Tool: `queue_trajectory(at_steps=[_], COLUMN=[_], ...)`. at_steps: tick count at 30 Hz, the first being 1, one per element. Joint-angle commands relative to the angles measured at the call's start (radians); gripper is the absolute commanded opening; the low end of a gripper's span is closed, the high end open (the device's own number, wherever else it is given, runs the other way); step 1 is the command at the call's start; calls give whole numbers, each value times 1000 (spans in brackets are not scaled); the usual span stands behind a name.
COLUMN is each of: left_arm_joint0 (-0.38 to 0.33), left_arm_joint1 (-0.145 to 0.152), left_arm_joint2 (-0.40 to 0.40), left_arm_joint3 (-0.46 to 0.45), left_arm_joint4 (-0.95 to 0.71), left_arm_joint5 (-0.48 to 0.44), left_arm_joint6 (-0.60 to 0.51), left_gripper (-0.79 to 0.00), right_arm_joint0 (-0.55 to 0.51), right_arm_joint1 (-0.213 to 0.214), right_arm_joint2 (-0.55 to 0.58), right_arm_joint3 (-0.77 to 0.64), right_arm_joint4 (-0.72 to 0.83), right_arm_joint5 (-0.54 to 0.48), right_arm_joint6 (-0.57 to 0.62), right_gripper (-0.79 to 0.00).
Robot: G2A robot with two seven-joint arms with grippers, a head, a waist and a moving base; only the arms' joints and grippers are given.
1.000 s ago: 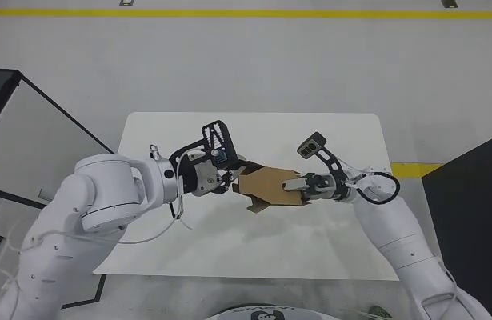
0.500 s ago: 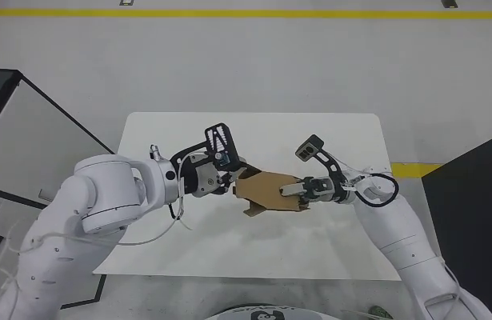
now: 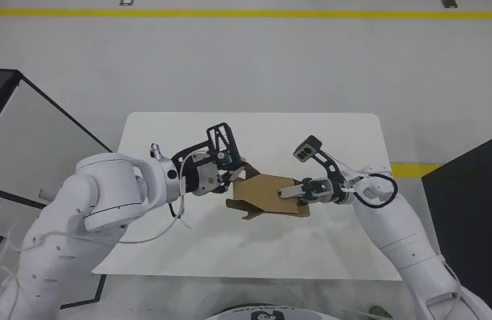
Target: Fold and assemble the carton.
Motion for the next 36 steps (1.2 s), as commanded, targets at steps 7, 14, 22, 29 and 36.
queue_trajectory(at_steps=[7, 14, 22, 29, 36], left_arm_joint0=[-5, -13, -28, -26, -35], left_arm_joint1=[1, 0, -1, 1, -4], left_arm_joint2=[8, 29, 40, 36, 76], left_arm_joint3=[4, 4, 11, 13, 13], left_arm_joint4=[-14, -16, -17, -13, -6], left_arm_joint5=[-13, -21, -13, -8, -4], left_arm_joint6=[11, 15, 10, 5, 16], left_gripper=[-785, -785, -785, -785, -785], right_arm_joint0=[9, 16, 20, 20, 19], right_arm_joint1=[11, 23, 38, 50, 61], right_arm_joint2=[-27, -47, -64, -74, -87], right_arm_joint3=[-11, -21, -28, -33, -41], right_arm_joint4=[5, 11, 13, 19, 25], right_arm_joint5=[-7, -15, -22, -29, -34], right_arm_joint6=[0, 0, 0, 0, 0], right_gripper=[-785, -785, -785, -785, -785])
